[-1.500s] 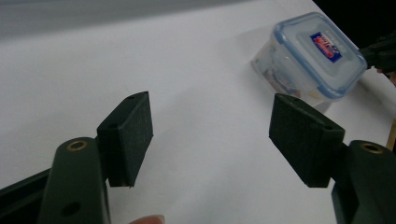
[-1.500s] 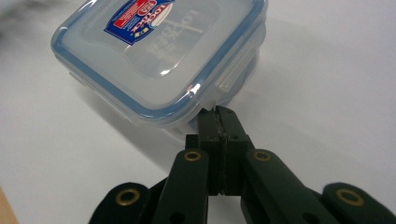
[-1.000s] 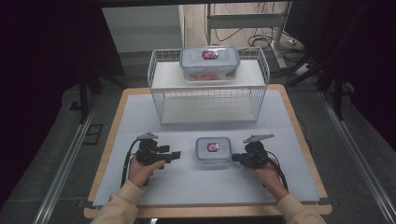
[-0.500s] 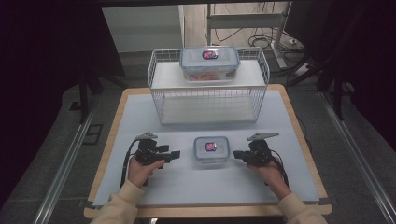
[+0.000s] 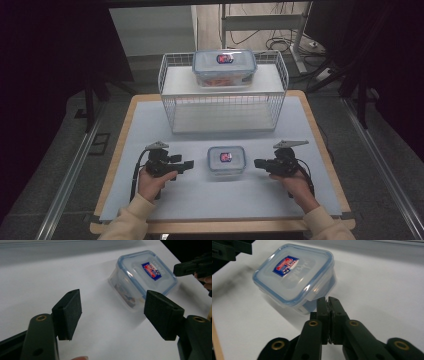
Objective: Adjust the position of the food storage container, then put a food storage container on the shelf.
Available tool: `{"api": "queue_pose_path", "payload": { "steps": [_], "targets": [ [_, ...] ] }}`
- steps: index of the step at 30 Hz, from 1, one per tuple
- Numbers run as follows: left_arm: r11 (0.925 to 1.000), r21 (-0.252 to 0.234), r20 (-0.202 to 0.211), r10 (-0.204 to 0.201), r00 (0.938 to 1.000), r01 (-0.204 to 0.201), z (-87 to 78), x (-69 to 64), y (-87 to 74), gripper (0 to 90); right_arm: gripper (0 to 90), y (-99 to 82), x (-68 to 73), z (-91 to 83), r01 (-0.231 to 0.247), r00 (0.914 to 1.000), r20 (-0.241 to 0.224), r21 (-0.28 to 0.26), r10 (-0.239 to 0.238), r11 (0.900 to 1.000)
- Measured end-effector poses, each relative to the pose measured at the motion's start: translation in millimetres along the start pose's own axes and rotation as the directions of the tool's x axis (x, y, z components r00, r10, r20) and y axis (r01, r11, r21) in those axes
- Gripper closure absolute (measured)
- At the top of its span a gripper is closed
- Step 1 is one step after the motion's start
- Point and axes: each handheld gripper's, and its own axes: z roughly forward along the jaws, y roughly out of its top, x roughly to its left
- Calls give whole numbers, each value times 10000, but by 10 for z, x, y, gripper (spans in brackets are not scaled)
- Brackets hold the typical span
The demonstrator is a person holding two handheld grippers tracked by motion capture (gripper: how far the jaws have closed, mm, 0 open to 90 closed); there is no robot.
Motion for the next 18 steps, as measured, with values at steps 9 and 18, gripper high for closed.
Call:
{"api": "queue_pose_path", "payload": {
  "steps": [9,18],
  "targets": [
    [9974,298,441,-662,9968,650,180,-77,95,237,473,50,-43,-20,-735,9946,-761,-366,706,9966],
    [9860,1260,1142,-1237,9857,1092,514,-135,158,210,350,130,-57,147,-1261,9833,-1335,-87,1238,9920]
  ]
}}
